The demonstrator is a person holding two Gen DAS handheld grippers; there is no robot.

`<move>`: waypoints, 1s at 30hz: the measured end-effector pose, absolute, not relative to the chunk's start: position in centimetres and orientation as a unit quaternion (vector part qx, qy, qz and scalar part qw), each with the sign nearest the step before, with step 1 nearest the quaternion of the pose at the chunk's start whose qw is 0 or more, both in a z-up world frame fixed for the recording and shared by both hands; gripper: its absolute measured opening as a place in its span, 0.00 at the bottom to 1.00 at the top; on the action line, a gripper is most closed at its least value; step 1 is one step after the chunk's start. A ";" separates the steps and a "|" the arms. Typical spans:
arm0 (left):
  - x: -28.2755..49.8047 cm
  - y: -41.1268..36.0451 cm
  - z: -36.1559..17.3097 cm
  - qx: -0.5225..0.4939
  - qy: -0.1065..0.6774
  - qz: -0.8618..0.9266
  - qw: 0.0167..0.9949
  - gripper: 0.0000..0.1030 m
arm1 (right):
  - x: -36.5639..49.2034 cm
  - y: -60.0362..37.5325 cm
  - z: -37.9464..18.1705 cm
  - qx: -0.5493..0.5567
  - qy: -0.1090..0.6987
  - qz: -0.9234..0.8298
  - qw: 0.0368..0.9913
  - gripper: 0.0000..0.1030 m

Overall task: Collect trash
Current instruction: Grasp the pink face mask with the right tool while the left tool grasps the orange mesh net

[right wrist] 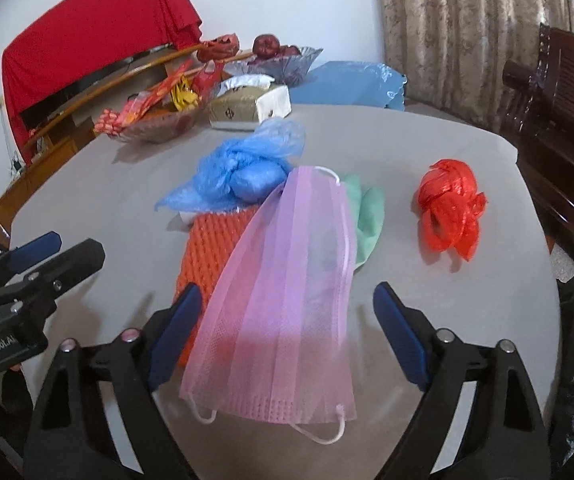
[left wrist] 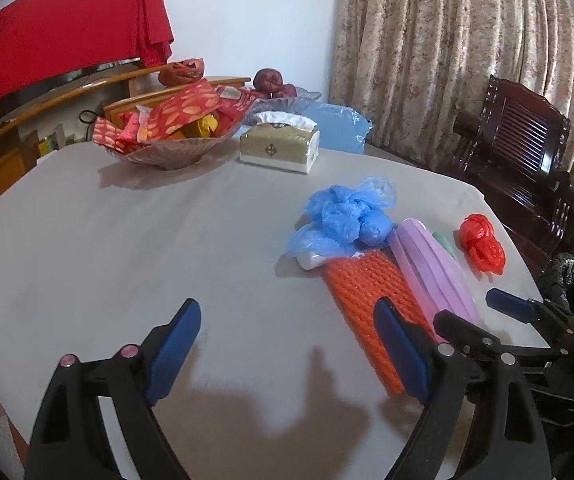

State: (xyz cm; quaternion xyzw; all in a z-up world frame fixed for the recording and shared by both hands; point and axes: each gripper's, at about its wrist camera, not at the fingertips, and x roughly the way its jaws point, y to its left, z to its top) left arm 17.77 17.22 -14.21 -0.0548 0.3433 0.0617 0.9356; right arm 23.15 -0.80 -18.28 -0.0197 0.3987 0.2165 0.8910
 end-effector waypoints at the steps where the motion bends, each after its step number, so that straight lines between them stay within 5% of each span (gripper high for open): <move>1: 17.9 17.2 -14.4 -0.056 0.345 0.061 0.935 0.84 | 23.2 -0.8 -18.4 -0.019 0.401 0.216 0.890 0.78; 3: 18.1 17.2 -14.6 -0.057 0.348 0.058 0.934 0.84 | 23.5 -0.7 -18.8 -0.017 0.410 0.220 0.885 0.71; 8: 18.4 16.9 -14.9 -0.061 0.353 0.051 0.932 0.84 | 23.7 -1.3 -18.7 -0.010 0.413 0.239 0.879 0.33; 14: 18.8 15.8 -15.0 -0.062 0.359 0.037 0.931 0.84 | 23.3 -3.2 -17.2 -0.008 0.396 0.238 0.887 0.12; 24: 20.4 12.4 -17.1 -0.062 0.392 0.004 0.918 0.84 | 22.3 -7.2 -16.3 0.008 0.390 0.207 0.897 0.12; 30: 21.9 11.5 -18.7 -0.077 0.422 -0.017 0.903 0.60 | 22.2 -8.0 -16.4 0.008 0.391 0.200 0.898 0.12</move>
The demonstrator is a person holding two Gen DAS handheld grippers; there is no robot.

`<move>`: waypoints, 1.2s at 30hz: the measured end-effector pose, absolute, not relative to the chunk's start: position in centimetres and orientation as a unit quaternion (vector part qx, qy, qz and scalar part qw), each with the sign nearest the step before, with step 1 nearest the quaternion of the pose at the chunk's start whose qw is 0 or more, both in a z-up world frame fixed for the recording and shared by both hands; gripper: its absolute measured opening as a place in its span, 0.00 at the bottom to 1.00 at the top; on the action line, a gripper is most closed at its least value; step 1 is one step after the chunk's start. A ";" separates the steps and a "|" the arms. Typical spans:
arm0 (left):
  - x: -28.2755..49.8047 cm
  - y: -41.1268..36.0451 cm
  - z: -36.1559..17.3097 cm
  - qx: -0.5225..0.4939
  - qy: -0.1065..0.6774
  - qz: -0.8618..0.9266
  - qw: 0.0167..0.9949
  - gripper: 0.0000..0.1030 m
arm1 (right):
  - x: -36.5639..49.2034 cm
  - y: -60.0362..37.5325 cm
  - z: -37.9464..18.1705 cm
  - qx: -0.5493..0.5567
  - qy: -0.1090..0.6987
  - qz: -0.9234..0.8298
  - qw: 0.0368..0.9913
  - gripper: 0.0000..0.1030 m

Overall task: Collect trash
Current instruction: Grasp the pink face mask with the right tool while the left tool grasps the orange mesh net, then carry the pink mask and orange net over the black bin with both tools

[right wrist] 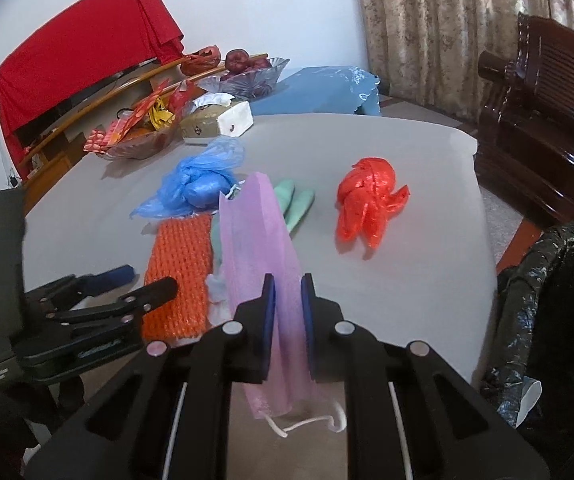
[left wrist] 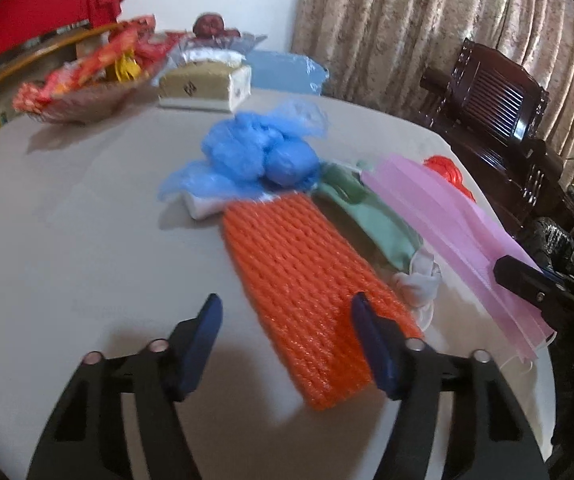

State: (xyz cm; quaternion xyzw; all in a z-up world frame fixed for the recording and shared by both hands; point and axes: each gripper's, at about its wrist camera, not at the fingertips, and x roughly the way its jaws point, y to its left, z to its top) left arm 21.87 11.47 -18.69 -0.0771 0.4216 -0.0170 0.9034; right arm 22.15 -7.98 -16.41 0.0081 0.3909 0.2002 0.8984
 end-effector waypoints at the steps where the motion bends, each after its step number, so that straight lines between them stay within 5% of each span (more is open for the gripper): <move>1: 22.0 11.5 -18.8 -0.082 0.423 -0.018 0.902 0.58 | 22.1 -8.1 -16.5 0.010 0.392 0.200 0.898 0.12; 2: 22.0 11.5 -18.8 -0.084 0.420 -0.019 0.903 0.55 | 22.1 -8.2 -16.6 0.010 0.393 0.200 0.897 0.12; 4: 22.1 11.4 -18.7 -0.090 0.419 -0.031 0.903 0.30 | 22.1 -8.1 -16.7 0.011 0.395 0.201 0.897 0.12; 7: 21.9 11.0 -18.4 -0.082 0.412 -0.035 0.907 0.13 | 22.1 -8.0 -16.7 0.014 0.395 0.204 0.896 0.12; 36: 16.5 9.1 -9.4 -0.064 0.344 -0.054 0.935 0.11 | 17.2 -10.5 -7.5 0.034 0.300 0.217 0.928 0.10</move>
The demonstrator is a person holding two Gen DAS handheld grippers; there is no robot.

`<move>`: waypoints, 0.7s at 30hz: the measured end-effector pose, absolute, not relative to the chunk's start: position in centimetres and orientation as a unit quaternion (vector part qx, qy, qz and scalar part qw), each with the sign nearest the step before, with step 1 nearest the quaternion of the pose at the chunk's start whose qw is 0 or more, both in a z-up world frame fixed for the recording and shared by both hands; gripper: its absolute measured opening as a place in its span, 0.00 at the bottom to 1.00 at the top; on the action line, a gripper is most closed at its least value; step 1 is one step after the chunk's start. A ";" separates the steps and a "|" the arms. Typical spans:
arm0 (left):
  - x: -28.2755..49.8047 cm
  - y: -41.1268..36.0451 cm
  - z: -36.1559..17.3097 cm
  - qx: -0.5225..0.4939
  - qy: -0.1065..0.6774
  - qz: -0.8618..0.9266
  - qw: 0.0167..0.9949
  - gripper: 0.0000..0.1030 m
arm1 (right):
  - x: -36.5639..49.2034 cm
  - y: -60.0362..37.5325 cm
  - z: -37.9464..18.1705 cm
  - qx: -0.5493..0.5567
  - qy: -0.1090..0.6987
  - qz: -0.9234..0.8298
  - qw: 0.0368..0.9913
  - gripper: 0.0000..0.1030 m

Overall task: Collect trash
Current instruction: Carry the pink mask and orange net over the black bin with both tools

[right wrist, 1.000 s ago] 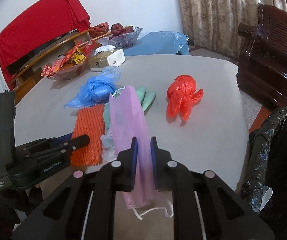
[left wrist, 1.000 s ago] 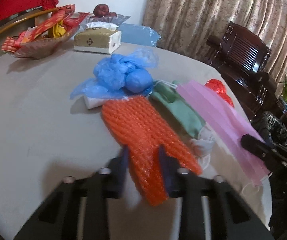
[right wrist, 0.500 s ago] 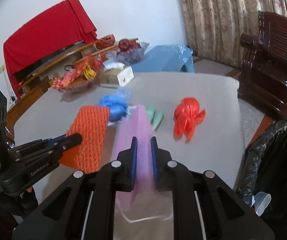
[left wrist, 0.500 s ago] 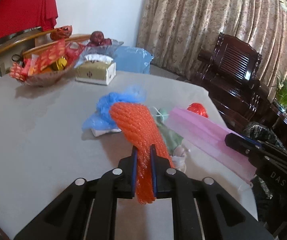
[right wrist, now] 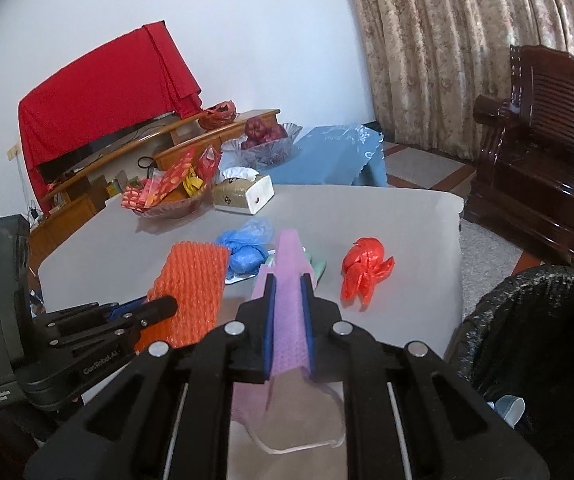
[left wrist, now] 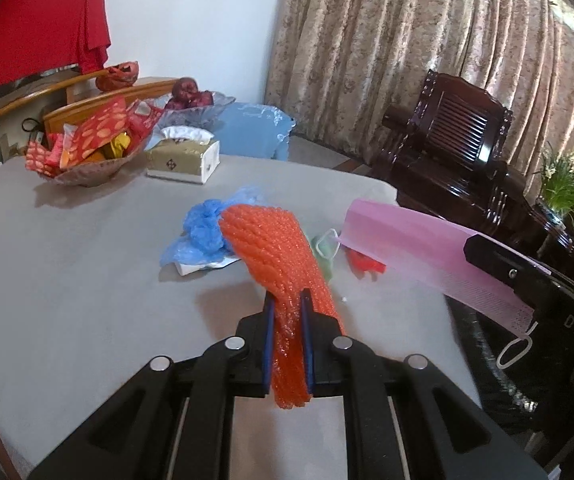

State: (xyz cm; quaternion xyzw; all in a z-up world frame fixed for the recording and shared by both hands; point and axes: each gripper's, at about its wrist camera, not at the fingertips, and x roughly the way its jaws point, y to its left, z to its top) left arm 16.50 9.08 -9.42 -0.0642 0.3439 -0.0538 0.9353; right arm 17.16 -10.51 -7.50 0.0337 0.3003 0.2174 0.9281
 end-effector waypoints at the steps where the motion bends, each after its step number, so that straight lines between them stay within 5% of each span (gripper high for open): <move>1: 16.4 8.9 -9.1 -0.063 0.341 -0.056 0.936 0.11 | 16.9 -10.6 -7.3 0.033 0.298 0.216 0.929 0.10; 21: 13.6 3.2 -4.6 -0.046 0.298 -0.122 0.946 0.11 | 12.2 -15.9 -4.0 0.036 0.267 0.174 0.947 0.09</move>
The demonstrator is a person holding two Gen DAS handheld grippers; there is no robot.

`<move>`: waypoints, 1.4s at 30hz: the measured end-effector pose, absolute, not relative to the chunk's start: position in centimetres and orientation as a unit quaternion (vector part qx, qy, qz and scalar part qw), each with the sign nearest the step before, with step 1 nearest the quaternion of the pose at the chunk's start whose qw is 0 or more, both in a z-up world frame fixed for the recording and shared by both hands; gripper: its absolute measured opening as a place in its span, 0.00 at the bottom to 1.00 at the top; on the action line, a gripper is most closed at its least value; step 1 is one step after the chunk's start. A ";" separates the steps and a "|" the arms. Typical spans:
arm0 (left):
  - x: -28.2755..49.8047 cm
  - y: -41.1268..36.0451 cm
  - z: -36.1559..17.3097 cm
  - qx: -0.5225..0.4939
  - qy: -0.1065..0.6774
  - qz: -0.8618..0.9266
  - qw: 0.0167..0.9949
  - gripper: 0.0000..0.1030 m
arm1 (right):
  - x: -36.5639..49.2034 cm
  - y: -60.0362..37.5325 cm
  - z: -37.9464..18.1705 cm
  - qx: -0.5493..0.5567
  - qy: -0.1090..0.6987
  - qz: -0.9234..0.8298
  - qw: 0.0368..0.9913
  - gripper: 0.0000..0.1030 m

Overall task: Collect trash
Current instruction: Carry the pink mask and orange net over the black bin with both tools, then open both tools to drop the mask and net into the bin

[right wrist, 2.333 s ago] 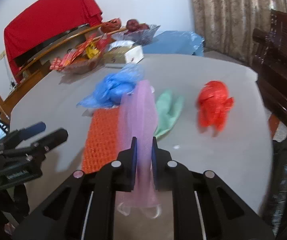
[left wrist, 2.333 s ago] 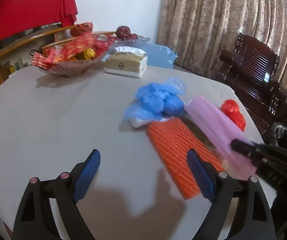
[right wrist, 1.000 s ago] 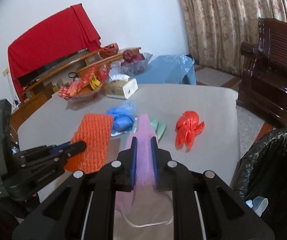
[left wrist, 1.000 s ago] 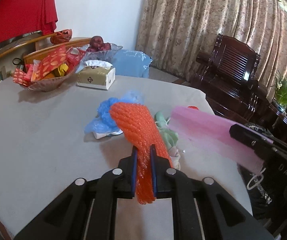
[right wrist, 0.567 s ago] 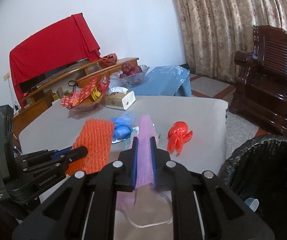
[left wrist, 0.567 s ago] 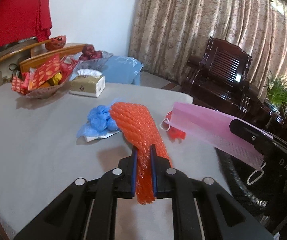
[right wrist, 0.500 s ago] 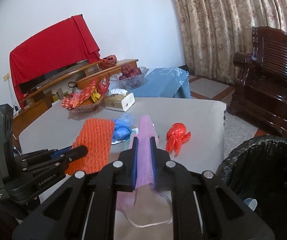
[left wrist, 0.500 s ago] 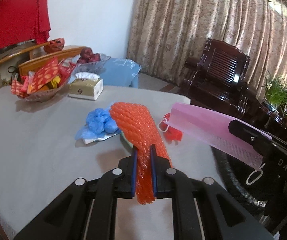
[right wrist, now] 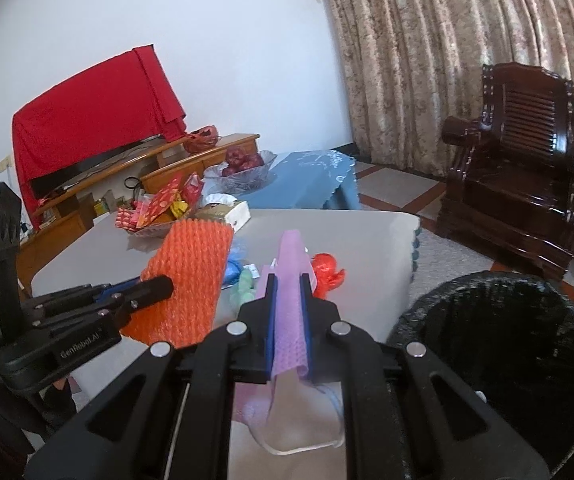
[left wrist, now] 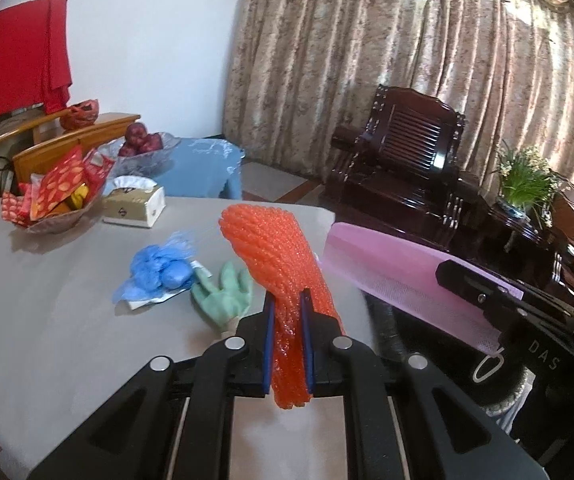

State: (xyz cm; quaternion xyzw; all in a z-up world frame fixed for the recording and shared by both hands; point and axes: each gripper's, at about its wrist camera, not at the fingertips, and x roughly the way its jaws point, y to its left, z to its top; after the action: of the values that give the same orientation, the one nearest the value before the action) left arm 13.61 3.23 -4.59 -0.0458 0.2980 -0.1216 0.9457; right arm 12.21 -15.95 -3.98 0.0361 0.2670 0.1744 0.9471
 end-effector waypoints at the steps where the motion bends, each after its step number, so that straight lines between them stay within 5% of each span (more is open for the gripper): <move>1: 13.5 2.7 -4.4 -0.044 0.297 -0.126 0.946 0.11 | 12.1 -16.5 -3.8 0.036 0.266 0.168 0.948 0.09; 19: 14.4 -8.1 -3.8 -0.001 0.282 -0.215 0.935 0.11 | 9.0 -27.3 -3.4 0.035 0.262 0.056 0.963 0.09; 42: 17.5 -20.9 -10.1 0.048 0.337 -0.301 0.891 0.12 | 8.8 -36.8 -9.4 0.063 0.316 -0.047 0.945 0.12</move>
State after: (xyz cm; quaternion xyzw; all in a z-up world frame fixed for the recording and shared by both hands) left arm 17.48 -20.93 -10.14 0.0484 0.3367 -0.3012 0.8908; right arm 8.84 -36.83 -9.41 0.0629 0.3161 -0.0472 0.9455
